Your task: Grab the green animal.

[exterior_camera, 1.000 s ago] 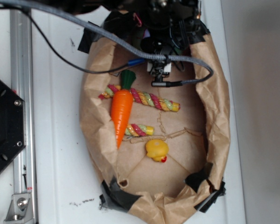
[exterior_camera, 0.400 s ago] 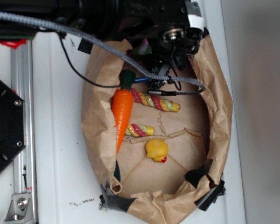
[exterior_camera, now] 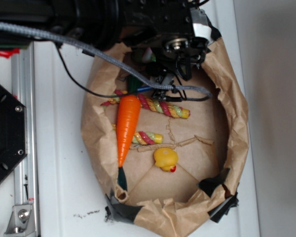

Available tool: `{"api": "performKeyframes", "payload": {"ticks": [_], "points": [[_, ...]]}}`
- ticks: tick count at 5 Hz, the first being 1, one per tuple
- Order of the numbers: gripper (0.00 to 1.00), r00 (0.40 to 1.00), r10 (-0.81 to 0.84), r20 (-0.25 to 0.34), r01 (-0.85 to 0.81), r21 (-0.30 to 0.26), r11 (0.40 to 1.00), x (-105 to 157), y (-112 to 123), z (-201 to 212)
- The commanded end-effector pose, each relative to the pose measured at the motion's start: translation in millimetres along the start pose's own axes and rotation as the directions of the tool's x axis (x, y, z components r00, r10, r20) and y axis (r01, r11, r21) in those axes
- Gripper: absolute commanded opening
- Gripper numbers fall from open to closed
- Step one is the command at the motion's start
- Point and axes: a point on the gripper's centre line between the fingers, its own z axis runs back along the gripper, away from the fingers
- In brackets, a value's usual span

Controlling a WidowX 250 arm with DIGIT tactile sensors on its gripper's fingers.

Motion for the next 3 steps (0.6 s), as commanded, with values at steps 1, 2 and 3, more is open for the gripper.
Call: {"api": "performKeyframes", "payload": {"ticks": [1,2,3], "points": [[0.00,0.981,-0.007,0.192,0.032,-0.127,0.991,25,-40,85],[0.00,0.964,0.000,0.265,0.042,-0.151,0.988,30,-69,134],[0.00,0.972,0.001,0.236,0.030,-0.127,0.991,28,-72,145]]}}
